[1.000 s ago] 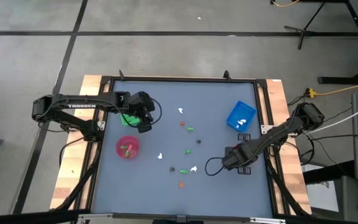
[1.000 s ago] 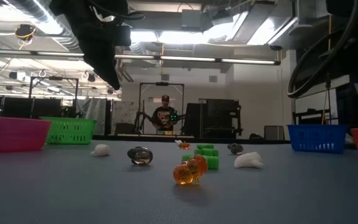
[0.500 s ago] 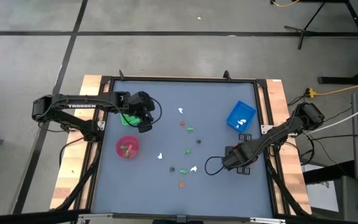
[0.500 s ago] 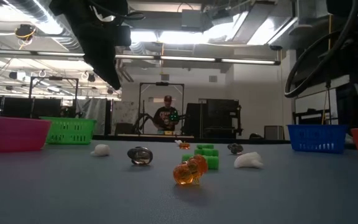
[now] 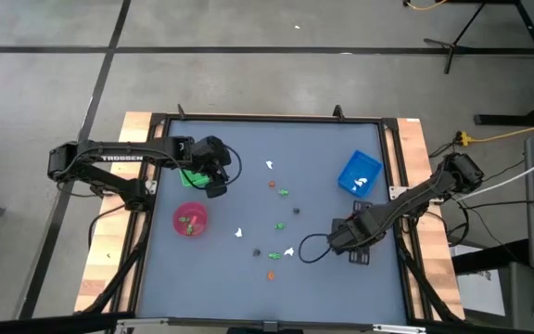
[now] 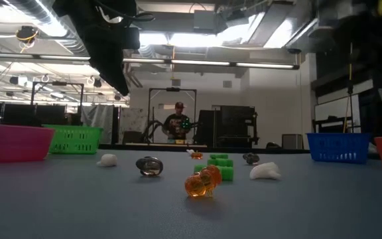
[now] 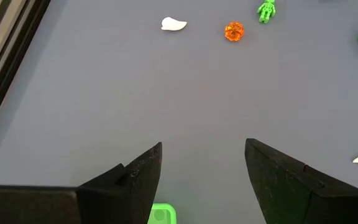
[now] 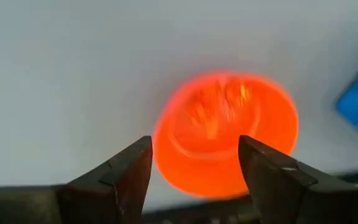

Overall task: Sort Halloween decoration
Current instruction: Put the small white ghost toy into the blue basket

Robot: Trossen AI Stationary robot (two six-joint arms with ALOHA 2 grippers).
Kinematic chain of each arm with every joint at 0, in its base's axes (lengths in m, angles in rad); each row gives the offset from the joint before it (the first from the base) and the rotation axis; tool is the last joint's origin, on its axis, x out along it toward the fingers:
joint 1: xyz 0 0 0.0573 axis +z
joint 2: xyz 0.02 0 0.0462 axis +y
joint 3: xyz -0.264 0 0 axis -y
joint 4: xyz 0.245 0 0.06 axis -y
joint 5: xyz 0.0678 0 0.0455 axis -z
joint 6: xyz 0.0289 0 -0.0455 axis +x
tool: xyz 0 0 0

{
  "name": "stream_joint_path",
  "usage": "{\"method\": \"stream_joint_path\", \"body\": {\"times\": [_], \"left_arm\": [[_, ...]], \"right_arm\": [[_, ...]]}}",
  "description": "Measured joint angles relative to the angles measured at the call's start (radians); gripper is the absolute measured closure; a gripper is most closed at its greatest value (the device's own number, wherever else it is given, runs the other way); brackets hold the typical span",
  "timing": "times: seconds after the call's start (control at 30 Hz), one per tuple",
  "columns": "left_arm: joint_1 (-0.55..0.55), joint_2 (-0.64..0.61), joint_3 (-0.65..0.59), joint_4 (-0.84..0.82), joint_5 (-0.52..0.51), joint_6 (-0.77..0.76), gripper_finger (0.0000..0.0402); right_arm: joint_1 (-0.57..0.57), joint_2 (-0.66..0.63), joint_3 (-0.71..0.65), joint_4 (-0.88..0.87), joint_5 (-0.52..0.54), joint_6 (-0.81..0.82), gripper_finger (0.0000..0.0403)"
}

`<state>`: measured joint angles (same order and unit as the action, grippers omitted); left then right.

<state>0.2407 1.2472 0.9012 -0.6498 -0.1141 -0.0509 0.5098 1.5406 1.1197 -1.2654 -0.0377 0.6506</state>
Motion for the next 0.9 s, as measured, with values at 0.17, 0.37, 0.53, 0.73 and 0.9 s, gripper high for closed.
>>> {"method": "stream_joint_path", "body": {"times": [0.17, 0.37, 0.53, 0.73, 0.9], "left_arm": [[0.0, 0.0, 0.0, 0.001, 0.0, 0.0, 0.0188], [0.0, 0.0, 0.0, 0.001, 0.0, 0.0, 0.0188], [0.0, 0.0, -0.001, 0.002, 0.0, 0.0, 0.0188], [0.0, 0.0, -0.001, 0.008, 0.0, 0.0, 0.0188], [0.0, 0.0, -0.001, 0.008, 0.0, 0.0, 0.0188]], "right_arm": [[0.0, 0.0, 0.082, 0.226, 0.147, -0.019, 0.0166], [0.0, 0.022, 0.083, 0.606, 0.253, -0.217, 0.0166], [0.0, 0.098, 0.082, 0.688, 0.263, -0.308, 0.0166], [0.0, 0.205, 0.082, 0.705, 0.264, -0.342, 0.0166], [0.0, 0.276, 0.082, 0.776, 0.264, -0.388, 0.0166]]}}
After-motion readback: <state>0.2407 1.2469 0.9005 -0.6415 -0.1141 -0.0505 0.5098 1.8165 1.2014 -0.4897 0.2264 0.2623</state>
